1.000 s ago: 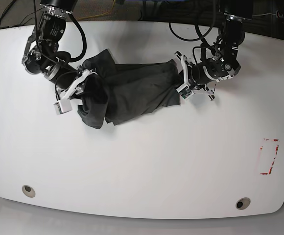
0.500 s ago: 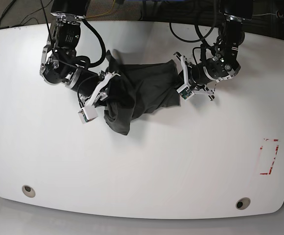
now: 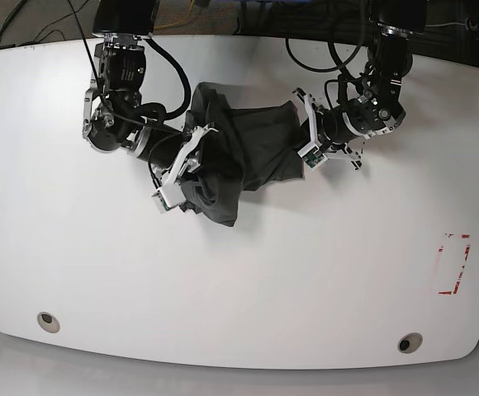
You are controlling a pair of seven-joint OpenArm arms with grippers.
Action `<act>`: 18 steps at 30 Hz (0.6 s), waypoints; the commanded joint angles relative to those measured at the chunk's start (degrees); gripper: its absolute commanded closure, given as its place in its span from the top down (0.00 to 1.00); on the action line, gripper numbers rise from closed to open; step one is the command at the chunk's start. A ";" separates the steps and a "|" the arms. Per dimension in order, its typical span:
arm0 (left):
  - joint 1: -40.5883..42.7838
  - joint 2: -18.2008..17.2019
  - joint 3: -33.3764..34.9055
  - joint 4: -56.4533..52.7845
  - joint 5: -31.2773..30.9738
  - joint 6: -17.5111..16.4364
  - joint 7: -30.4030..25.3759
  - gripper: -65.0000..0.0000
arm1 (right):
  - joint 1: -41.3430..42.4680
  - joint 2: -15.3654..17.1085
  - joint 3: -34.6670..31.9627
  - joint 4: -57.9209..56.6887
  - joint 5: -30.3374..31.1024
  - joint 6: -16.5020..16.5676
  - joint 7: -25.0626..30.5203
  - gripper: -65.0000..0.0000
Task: Layout the t-shirt on the table in an organized manner, then fold the t-shirt properly
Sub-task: 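Grasp the other end with the right gripper and fold it toward the left gripper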
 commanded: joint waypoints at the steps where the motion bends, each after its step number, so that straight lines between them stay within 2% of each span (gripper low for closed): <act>1: -0.04 -0.26 0.03 0.01 1.87 -0.06 2.29 0.03 | 1.30 0.07 -0.78 0.18 1.73 0.27 1.63 0.29; 5: -0.04 -0.26 0.03 0.01 1.87 -0.06 2.29 0.03 | 2.97 -0.02 -1.92 -2.01 1.73 0.27 1.63 0.43; 9: -0.04 -0.26 0.03 0.01 1.87 -0.06 2.29 0.03 | 5.52 -1.60 -4.21 -5.00 1.73 0.18 1.63 0.56; 13: -0.04 -0.26 0.03 0.01 1.87 -0.06 2.29 0.03 | 7.63 -2.13 -6.14 -6.06 1.73 -0.08 1.72 0.62; 18: -0.12 -0.26 0.03 0.01 1.87 -0.06 2.29 0.03 | 9.82 -3.10 -7.02 -7.03 1.73 -4.22 1.90 0.63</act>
